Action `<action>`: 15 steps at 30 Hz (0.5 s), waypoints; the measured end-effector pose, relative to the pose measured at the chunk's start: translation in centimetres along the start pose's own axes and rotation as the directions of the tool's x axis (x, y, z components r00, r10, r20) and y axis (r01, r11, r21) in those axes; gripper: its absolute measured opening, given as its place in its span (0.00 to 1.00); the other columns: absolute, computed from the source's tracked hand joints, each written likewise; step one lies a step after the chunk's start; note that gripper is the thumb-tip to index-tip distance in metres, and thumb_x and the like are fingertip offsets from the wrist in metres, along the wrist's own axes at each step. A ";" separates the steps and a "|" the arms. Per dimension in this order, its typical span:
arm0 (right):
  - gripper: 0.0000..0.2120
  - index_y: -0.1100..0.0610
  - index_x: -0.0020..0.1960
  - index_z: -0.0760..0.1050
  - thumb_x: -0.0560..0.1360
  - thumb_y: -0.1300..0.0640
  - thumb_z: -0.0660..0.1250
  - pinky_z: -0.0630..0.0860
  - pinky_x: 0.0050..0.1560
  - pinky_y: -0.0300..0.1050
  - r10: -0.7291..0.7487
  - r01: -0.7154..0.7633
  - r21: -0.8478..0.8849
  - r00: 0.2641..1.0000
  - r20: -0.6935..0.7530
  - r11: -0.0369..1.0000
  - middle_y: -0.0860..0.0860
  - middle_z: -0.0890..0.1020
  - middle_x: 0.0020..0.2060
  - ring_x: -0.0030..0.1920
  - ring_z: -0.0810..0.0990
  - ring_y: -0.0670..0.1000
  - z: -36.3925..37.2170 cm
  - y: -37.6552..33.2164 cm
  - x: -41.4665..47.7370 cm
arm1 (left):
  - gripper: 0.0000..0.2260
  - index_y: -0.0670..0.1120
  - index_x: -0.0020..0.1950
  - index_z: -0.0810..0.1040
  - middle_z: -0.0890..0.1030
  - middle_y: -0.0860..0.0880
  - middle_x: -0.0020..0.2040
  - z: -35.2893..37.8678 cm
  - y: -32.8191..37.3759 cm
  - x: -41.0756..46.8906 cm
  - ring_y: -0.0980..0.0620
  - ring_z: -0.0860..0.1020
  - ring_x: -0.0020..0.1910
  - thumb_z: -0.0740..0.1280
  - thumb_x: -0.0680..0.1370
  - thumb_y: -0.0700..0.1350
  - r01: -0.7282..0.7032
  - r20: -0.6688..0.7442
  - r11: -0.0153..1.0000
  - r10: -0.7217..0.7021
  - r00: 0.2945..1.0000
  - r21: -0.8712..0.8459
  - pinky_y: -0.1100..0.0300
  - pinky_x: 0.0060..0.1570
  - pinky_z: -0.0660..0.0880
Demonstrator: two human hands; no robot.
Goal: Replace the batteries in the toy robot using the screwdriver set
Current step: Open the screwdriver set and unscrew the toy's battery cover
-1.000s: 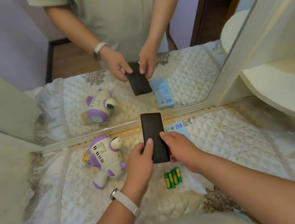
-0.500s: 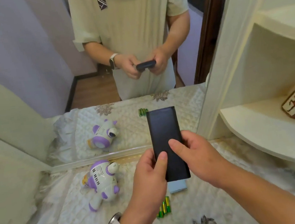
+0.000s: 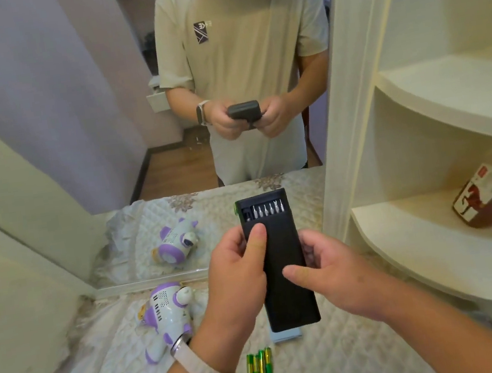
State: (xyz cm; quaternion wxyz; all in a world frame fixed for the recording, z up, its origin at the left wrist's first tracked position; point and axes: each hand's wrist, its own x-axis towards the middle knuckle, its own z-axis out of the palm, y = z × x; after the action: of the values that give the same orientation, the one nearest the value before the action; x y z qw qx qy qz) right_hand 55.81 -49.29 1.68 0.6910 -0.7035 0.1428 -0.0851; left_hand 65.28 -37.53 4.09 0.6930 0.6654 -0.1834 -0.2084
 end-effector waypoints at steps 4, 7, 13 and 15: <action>0.10 0.48 0.53 0.78 0.73 0.48 0.69 0.80 0.54 0.54 -0.035 0.035 -0.037 0.999 0.008 0.999 0.51 0.84 0.48 0.51 0.83 0.53 0.0 -0.1 0.2 | 0.07 0.39 0.55 0.79 0.86 0.41 0.48 0.3 0.5 -0.4 0.45 0.84 0.47 0.63 0.82 0.38 -0.029 -0.074 0.999 0.027 0.997 -0.025 0.48 0.52 0.80; 0.06 0.48 0.49 0.77 0.77 0.47 0.65 0.80 0.45 0.47 -0.053 0.053 -0.113 0.999 0.004 0.992 0.47 0.84 0.43 0.45 0.83 0.46 0.1 -0.5 0.4 | 0.05 0.40 0.54 0.78 0.85 0.40 0.49 0.3 0.8 -0.8 0.44 0.84 0.48 0.63 0.82 0.37 -0.055 -0.135 0.998 0.051 0.989 -0.024 0.49 0.51 0.81; 0.06 0.51 0.54 0.77 0.78 0.53 0.65 0.79 0.53 0.57 -0.090 0.092 -0.150 0.996 0.019 0.984 0.51 0.84 0.47 0.50 0.82 0.51 0.1 -0.6 0.9 | 0.07 0.43 0.56 0.79 0.86 0.47 0.48 -0.4 0.8 -0.5 0.52 0.84 0.48 0.63 0.81 0.36 -0.011 -0.084 0.998 0.006 0.996 -0.056 0.61 0.47 0.81; 0.06 0.51 0.54 0.76 0.78 0.57 0.66 0.79 0.54 0.55 -0.081 0.086 -0.180 0.996 0.038 0.980 0.51 0.83 0.47 0.49 0.82 0.50 -0.1 -0.8 1.1 | 0.07 0.44 0.56 0.80 0.87 0.49 0.47 -0.7 0.9 -0.1 0.54 0.84 0.46 0.64 0.81 0.39 0.002 -0.079 0.997 -0.008 0.997 -0.075 0.63 0.44 0.81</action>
State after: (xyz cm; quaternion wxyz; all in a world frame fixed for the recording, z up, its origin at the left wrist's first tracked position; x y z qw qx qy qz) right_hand 56.92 -49.75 2.43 0.6221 -0.7700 0.1097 -0.0898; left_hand 65.56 -36.85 5.00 0.7237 0.6471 -0.1461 -0.1902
